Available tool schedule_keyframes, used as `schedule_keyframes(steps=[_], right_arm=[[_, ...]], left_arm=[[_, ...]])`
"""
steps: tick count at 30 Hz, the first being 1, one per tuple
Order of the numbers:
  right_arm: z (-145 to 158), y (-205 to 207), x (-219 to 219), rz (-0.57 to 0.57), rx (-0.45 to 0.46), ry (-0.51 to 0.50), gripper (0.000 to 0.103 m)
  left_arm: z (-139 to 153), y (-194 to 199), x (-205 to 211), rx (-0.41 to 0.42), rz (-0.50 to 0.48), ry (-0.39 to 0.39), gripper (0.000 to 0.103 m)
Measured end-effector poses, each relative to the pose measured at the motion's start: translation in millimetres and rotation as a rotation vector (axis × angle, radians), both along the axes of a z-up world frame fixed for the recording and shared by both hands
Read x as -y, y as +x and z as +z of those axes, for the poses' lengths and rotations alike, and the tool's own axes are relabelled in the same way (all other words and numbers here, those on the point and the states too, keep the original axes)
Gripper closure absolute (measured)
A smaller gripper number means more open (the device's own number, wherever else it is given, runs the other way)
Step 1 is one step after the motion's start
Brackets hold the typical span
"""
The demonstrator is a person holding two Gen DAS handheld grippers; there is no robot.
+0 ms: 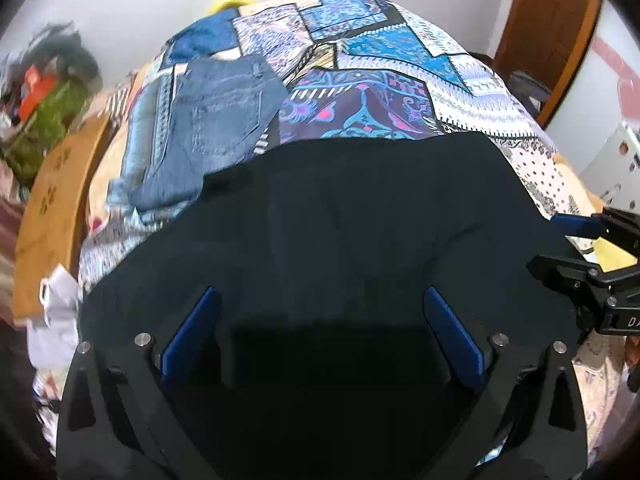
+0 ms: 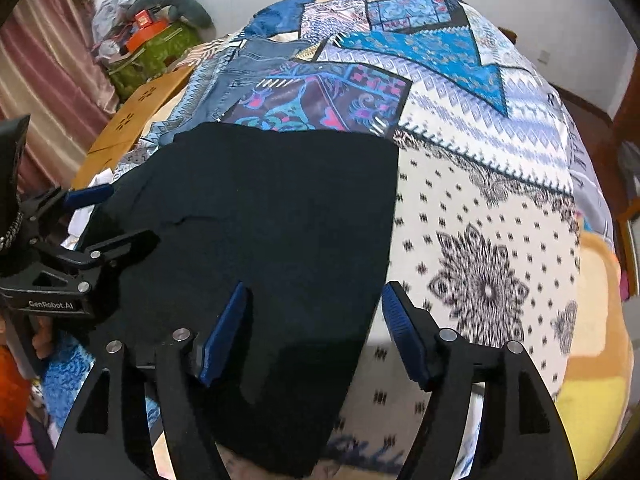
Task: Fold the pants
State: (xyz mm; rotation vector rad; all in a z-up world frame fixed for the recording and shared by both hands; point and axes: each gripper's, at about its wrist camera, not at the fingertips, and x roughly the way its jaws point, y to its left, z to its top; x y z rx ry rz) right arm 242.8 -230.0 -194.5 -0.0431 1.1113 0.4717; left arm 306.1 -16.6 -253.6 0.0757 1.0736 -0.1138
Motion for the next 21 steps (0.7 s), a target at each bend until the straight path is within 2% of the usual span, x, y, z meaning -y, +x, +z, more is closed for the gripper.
schedule_keyframes(steps=[5, 10, 17, 21], right_arm=[[14, -12, -4, 0.001, 0.040, -0.050, 0.036], [43, -27, -12, 0.007, 0.124, -0.032, 0.036], [83, -51, -48, 0.076, 0.276, -0.012, 0.034], [88, -61, -80, 0.138, 0.320, 0.000, 0.034]], left_arm=[[7, -18, -11, 0.021, 0.031, -0.026, 0.000], [32, -44, -30, 0.120, 0.077, 0.037, 0.000], [74, -87, -92, 0.288, 0.218, 0.022, 0.000], [76, -107, -128, 0.309, 0.285, 0.011, 0.000]])
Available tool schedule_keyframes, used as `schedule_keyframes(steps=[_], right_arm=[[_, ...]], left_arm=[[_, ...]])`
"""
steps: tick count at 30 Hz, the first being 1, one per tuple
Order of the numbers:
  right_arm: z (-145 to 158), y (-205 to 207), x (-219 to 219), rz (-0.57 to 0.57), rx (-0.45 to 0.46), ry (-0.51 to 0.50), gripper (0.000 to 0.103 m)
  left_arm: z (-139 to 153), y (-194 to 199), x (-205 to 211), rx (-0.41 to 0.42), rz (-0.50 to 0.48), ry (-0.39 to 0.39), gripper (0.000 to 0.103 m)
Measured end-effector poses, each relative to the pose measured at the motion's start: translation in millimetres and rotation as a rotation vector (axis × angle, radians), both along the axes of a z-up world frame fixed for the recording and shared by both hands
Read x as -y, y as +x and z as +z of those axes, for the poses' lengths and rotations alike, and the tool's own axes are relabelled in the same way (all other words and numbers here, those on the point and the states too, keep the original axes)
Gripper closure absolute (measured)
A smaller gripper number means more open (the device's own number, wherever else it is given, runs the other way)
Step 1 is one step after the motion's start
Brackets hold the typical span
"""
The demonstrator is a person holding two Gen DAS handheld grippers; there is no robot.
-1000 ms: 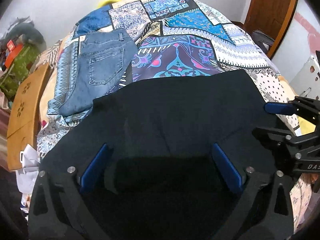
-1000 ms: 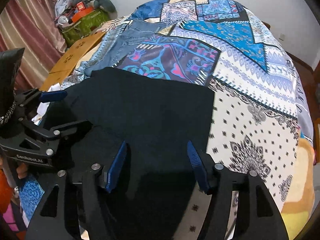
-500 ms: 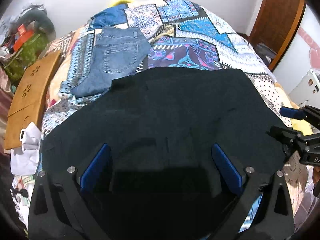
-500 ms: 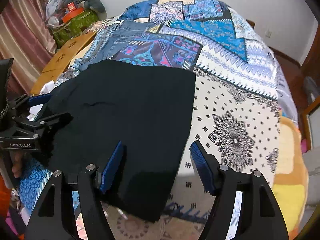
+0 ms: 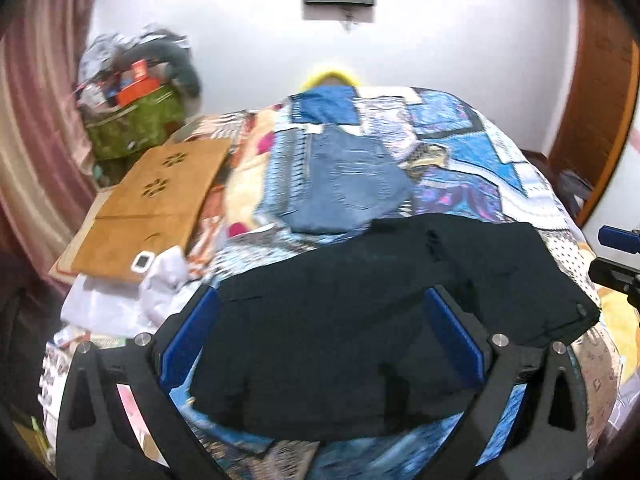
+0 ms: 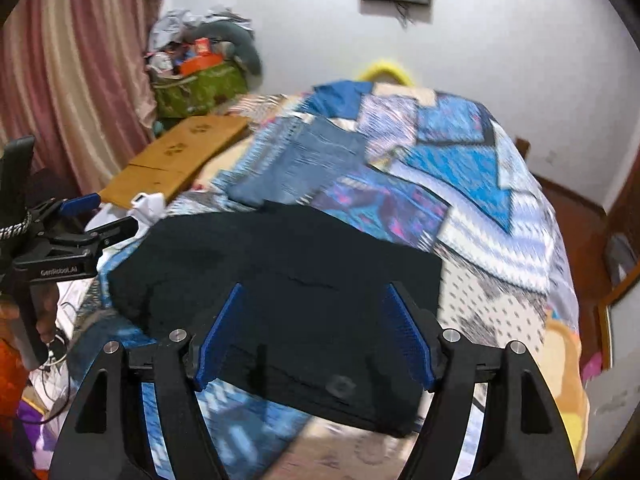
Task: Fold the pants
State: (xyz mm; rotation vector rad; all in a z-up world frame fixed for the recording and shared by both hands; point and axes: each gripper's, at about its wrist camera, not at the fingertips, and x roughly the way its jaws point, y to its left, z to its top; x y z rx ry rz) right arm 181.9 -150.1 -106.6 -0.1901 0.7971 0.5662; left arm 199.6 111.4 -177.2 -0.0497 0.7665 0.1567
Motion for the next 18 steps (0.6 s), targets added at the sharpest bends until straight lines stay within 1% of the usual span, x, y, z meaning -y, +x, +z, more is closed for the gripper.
schedule_keyframes(steps=[3, 5, 7, 9, 10, 13, 15, 18], right_arm=[[-9, -3, -24, 0.036, 0.004, -0.016, 0.034], [-22, 1, -37, 0.049, -0.020, -0.031, 0.034], [-36, 5, -43, 0.049, -0.061, -0.038, 0.034], [-50, 11, -49, 0.027, -0.111, -0.045, 0.034], [-60, 16, -49, 0.012, -0.148, -0.045, 0.034], [-77, 22, -47, -0.008, -0.217, -0.023, 0.034], [-79, 21, -43, -0.006, -0.226, -0.003, 0.033], [-79, 17, -45, 0.006, -0.227, -0.017, 0.033]], left_arm=[[-12, -12, -24, -0.037, 0.037, -0.016, 0.000], [-23, -17, -37, -0.074, 0.059, -0.043, 0.000], [-38, -21, -53, -0.123, 0.084, -0.122, 0.000], [-53, -23, -62, -0.177, 0.088, -0.203, 0.000], [-59, -25, -64, -0.196, 0.088, -0.230, 0.000], [-76, -28, -71, -0.246, 0.088, -0.302, 0.000], [-84, -29, -74, -0.272, 0.084, -0.350, 0.000], [-98, -36, -79, -0.299, 0.107, -0.448, 0.000]])
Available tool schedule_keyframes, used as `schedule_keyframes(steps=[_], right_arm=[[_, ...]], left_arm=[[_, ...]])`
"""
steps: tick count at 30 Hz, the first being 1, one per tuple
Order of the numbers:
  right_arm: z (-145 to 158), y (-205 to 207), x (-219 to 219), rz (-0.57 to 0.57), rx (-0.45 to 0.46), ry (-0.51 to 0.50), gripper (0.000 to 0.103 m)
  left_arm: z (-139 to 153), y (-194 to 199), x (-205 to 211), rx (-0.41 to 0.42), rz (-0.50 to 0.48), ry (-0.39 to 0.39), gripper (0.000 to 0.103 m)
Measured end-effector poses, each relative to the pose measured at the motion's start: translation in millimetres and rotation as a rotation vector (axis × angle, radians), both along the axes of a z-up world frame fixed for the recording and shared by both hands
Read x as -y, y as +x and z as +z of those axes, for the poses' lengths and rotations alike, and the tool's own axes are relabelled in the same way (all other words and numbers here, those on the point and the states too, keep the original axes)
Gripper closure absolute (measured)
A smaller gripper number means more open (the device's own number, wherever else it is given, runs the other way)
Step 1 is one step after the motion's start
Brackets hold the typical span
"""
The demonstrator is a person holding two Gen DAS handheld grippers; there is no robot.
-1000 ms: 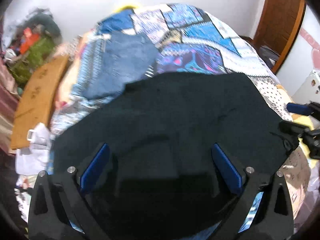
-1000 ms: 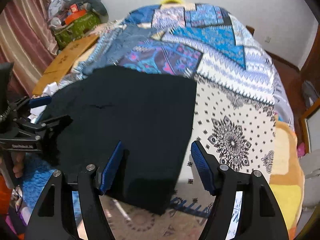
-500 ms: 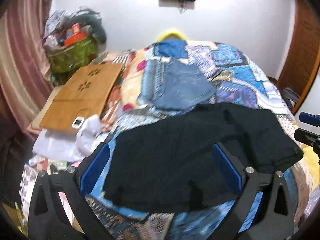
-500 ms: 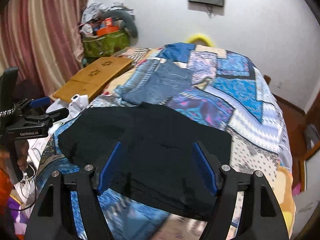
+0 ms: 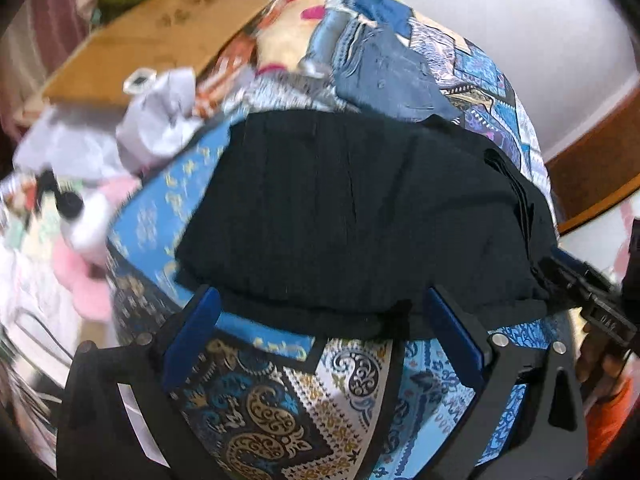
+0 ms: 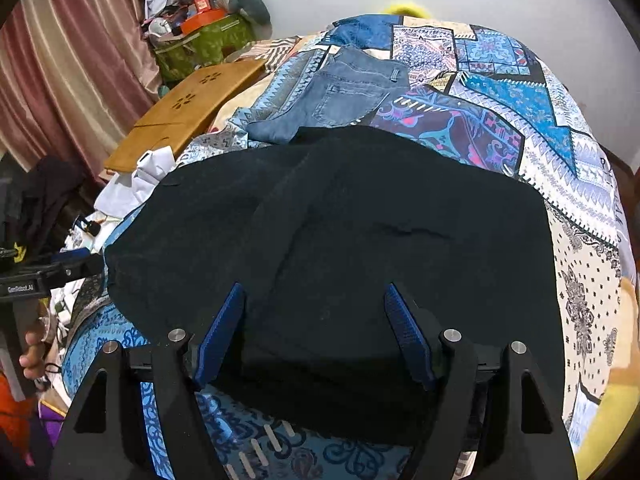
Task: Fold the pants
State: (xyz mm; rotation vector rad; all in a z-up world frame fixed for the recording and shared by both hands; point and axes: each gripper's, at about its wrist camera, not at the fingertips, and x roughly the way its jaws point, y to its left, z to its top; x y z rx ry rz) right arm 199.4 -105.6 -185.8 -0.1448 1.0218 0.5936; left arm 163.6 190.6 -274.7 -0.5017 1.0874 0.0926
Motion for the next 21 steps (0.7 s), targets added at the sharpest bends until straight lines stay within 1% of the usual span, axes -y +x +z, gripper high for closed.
schedule_keyframes(steps=[1, 4, 5, 7, 8, 9, 13, 15, 17, 19, 20, 21], right_arm=[[0, -1, -1, 0.005, 0.005, -0.006, 0.033], [-1, -3, 0, 0.006, 0.005, 0.000, 0.032], [-1, -2, 0, 0.008, 0.003, 0.005, 0.032], [-2, -2, 1, 0.011, 0.000, 0.010, 0.031], [-2, -3, 0, 0.013, 0.001, 0.011, 0.031], [-2, -3, 0, 0.015, 0.002, 0.013, 0.031], [-3, -2, 1, 0.021, -0.001, 0.024, 0.031], [-3, -2, 2, 0.022, -0.002, 0.030, 0.030], [-4, -2, 2, 0.024, -0.001, 0.031, 0.030], [-4, -2, 2, 0.027, -0.001, 0.035, 0.030], [-4, -2, 3, 0.028, -0.001, 0.037, 0.030], [-4, -2, 3, 0.028, -0.001, 0.039, 0.030]], left_arm=[[-3, -2, -2, -0.006, 0.011, -0.032, 0.000], [-19, -9, -6, -0.035, 0.037, -0.166, 0.000], [-21, -12, -7, -0.033, 0.050, -0.190, 0.000], [-22, -12, -6, -0.023, 0.053, -0.205, 0.000], [-22, -11, -7, -0.027, 0.054, -0.219, 0.000], [-24, -7, -9, -0.029, 0.055, -0.253, 0.000], [-40, 12, -24, -0.047, 0.081, -0.420, 0.000], [-50, 22, -31, -0.063, 0.103, -0.483, 0.000], [-55, 31, -37, -0.067, 0.116, -0.522, 0.000], [-56, 39, -40, -0.066, 0.127, -0.533, 0.000], [-57, 42, -42, -0.065, 0.142, -0.530, 0.005], [-57, 44, -44, -0.069, 0.158, -0.512, 0.016]])
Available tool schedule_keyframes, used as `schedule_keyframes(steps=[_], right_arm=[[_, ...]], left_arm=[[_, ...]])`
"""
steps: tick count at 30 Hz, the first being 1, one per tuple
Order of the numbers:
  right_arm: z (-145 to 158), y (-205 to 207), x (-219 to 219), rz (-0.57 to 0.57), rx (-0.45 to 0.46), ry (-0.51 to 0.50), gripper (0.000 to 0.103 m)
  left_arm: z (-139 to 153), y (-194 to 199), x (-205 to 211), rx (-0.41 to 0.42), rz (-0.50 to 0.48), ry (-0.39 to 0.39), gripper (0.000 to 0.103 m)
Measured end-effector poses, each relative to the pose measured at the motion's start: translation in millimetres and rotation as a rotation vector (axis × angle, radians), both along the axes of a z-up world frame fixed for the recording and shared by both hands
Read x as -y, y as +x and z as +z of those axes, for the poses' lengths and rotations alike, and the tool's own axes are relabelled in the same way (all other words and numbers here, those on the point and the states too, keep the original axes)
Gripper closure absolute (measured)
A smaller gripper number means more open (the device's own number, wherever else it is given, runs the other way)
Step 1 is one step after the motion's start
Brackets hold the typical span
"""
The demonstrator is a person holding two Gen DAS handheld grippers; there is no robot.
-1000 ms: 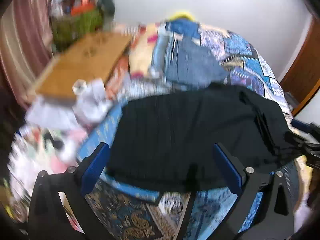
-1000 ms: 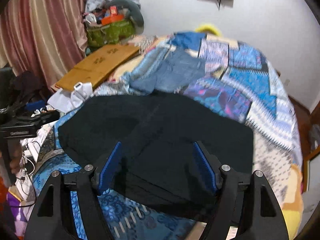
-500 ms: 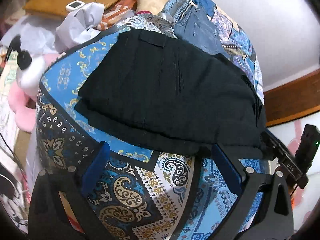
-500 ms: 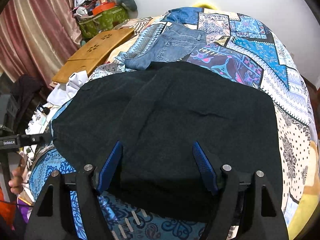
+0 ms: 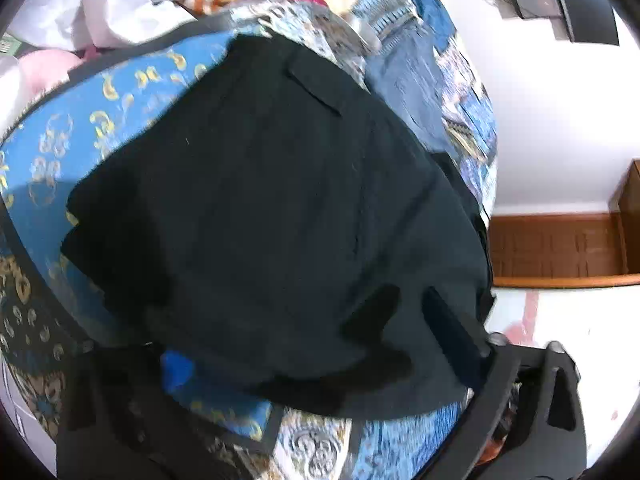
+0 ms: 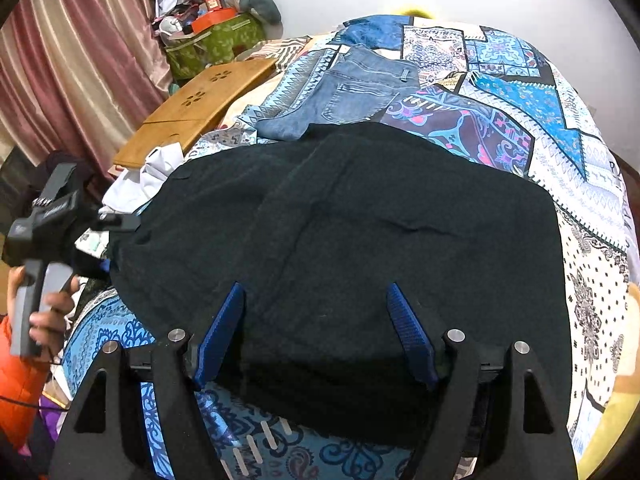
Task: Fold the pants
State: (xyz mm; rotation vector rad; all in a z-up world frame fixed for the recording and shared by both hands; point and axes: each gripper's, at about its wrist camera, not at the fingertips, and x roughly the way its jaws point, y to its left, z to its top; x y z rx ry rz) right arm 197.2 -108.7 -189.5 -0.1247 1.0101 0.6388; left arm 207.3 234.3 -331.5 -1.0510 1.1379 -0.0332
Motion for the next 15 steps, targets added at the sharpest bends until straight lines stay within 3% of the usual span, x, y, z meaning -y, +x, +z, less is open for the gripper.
schedule_keyframes(steps=[1, 2, 3, 6, 12, 15], right_arm=[[0, 0, 0, 0.000, 0.000, 0.001, 0.030], [0, 0, 0, 0.000, 0.000, 0.002, 0.030], [1, 0, 1, -0.001, 0.000, 0.003, 0.030], [4, -1, 2, -0.009, -0.005, 0.010, 0.031], [27, -7, 34, -0.084, 0.026, 0.083, 0.033], [33, -7, 63, -0.157, 0.030, 0.104, 0.033]], left_arm=[[2, 2, -1, -0.013, 0.010, 0.044, 0.024], [4, 4, -1, -0.023, 0.012, 0.092, 0.045], [5, 6, 0, -0.028, 0.010, 0.130, 0.057], [16, 3, -1, -0.001, 0.037, 0.204, 0.071], [76, 13, 14, 0.107, 0.014, 0.505, 0.081], [115, 25, 28, 0.205, -0.007, 0.588, 0.082]])
